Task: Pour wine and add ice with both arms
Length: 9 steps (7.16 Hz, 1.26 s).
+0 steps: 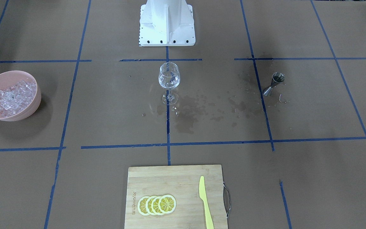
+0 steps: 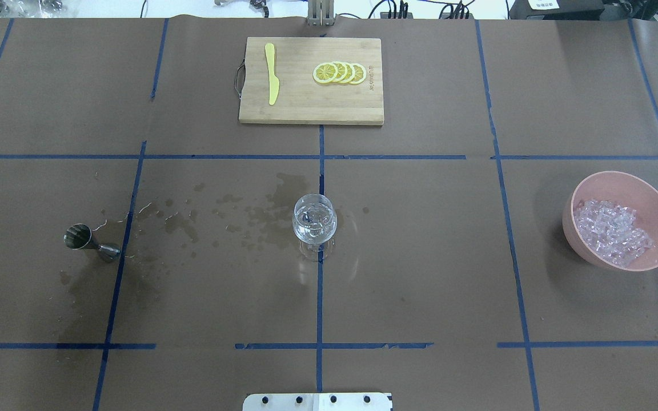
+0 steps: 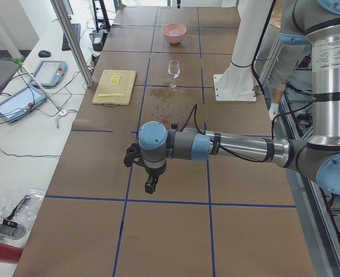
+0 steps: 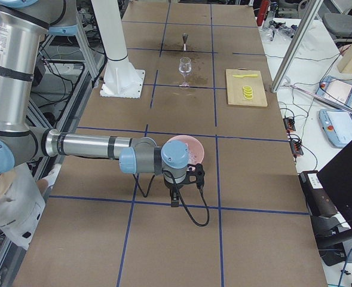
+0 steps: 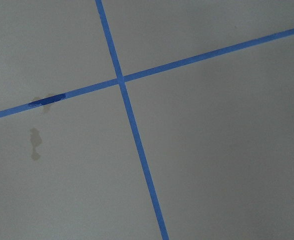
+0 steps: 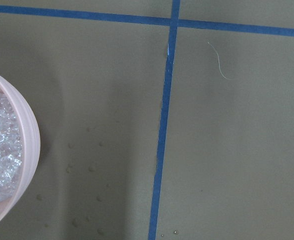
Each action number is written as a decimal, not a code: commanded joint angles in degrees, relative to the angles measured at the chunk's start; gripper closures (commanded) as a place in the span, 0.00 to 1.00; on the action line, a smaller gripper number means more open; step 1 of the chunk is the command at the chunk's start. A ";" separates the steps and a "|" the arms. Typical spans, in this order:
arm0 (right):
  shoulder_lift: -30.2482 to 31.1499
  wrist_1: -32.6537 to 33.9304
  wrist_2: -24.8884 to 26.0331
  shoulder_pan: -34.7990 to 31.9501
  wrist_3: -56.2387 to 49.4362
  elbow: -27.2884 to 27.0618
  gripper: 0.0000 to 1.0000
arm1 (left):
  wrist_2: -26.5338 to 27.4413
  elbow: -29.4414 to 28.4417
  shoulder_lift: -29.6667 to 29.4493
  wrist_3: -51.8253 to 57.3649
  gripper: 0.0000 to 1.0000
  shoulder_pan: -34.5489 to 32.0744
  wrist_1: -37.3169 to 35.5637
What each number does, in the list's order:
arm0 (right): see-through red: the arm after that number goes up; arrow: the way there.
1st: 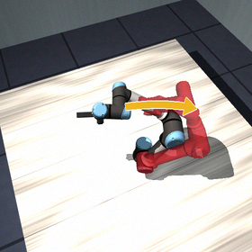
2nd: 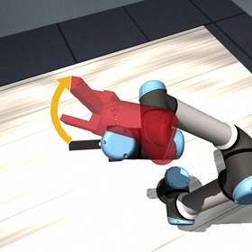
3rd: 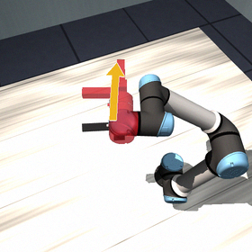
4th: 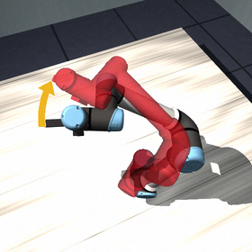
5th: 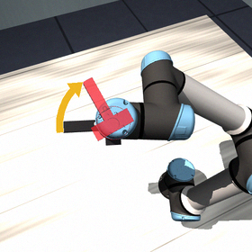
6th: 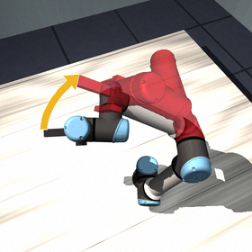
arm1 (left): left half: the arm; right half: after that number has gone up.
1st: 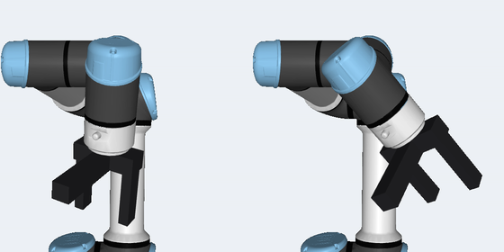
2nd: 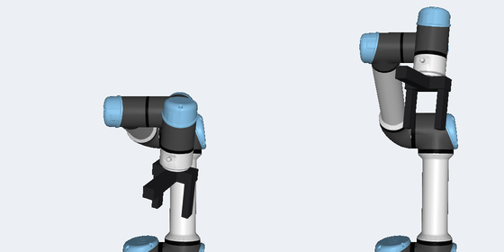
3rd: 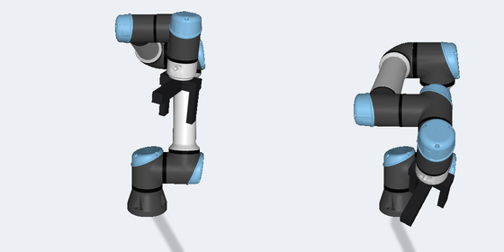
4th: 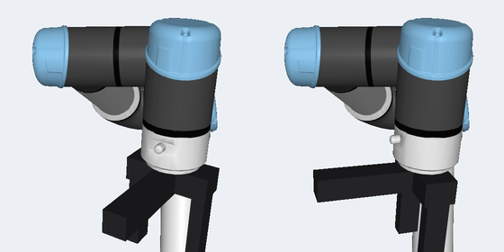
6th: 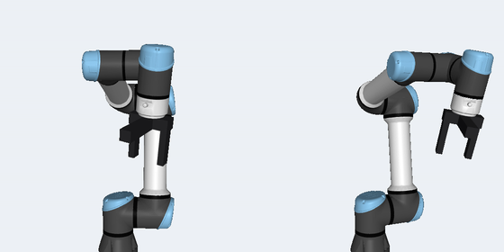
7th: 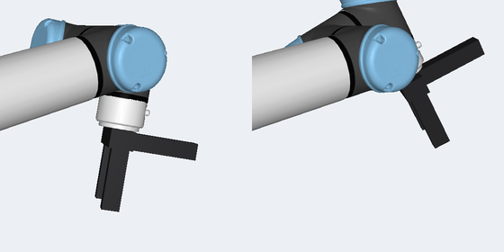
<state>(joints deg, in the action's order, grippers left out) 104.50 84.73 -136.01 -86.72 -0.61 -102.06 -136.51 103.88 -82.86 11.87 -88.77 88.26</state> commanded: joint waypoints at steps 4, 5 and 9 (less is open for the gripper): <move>0.00 0.00 -0.13 -0.02 0.08 -0.33 0.00 | 4.92 1.25 -2.81 -0.34 0.00 -0.70 1.12; -0.09 -0.09 -0.13 -0.02 0.43 -0.33 0.00 | 5.03 1.15 -3.96 -1.31 0.00 -0.88 1.82; -1.13 -0.09 -0.74 0.15 0.43 -0.85 0.00 | -4.90 0.28 -2.04 -6.41 0.00 2.69 26.33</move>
<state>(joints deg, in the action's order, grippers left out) 104.31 84.65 -136.38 -86.67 -0.34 -102.66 -140.27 104.43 -85.13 6.71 -88.61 103.28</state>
